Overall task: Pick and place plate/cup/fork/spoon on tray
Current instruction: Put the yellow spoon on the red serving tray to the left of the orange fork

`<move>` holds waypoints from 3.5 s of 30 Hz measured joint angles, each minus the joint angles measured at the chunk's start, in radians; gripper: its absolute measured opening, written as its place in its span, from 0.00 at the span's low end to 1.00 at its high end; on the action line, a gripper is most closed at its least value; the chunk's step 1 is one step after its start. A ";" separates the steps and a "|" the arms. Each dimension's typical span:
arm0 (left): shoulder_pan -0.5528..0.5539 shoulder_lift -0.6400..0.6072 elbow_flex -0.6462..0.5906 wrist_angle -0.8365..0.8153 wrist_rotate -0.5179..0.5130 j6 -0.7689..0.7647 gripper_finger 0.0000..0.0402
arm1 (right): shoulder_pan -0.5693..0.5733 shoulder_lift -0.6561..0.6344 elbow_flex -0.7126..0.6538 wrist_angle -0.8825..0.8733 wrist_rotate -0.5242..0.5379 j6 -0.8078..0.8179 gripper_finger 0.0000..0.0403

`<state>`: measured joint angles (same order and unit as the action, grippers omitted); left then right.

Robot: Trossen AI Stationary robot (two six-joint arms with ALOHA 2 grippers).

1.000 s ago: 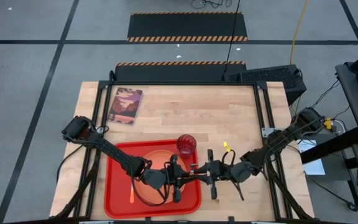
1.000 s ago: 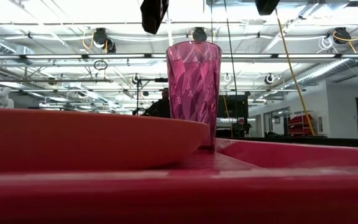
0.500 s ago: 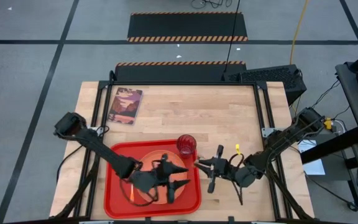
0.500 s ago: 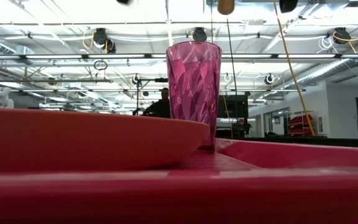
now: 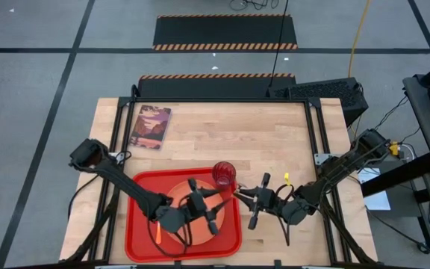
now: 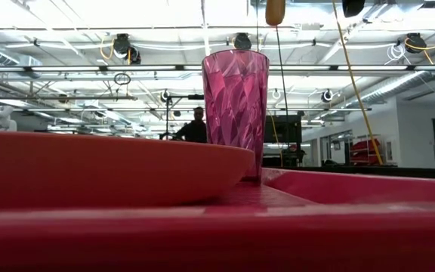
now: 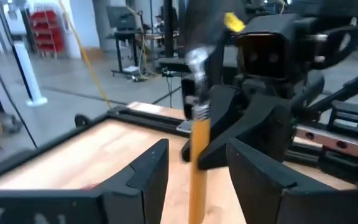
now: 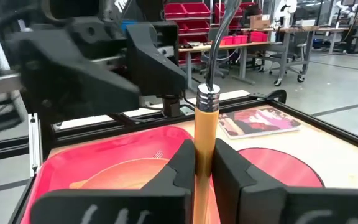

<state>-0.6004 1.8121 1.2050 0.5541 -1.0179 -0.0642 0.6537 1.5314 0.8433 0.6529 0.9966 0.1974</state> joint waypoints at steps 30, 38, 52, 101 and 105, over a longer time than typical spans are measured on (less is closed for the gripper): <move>0.065 0.161 0.259 -0.230 -0.120 -0.016 0.27 | -0.005 0.001 0.000 -0.015 -0.002 0.053 0.05; 0.066 0.161 0.259 -0.229 -0.117 -0.015 0.22 | -0.005 0.001 0.000 -0.014 -0.004 0.052 0.05; 0.028 0.092 0.258 -0.370 -0.031 -0.089 0.10 | -0.012 0.000 0.002 0.016 -0.140 -0.008 0.06; -0.533 -0.049 0.055 -1.748 0.516 -2.138 0.08 | 0.160 -0.200 0.000 -0.254 -0.269 -0.129 0.42; -0.518 -0.084 0.031 -1.750 0.563 -2.145 0.08 | 0.161 -0.200 0.000 -0.254 -0.269 -0.128 0.42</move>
<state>-1.1182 1.7285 1.2359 -1.1961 -0.4554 -2.2091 0.8146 1.3312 0.8433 0.3992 0.7274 0.0696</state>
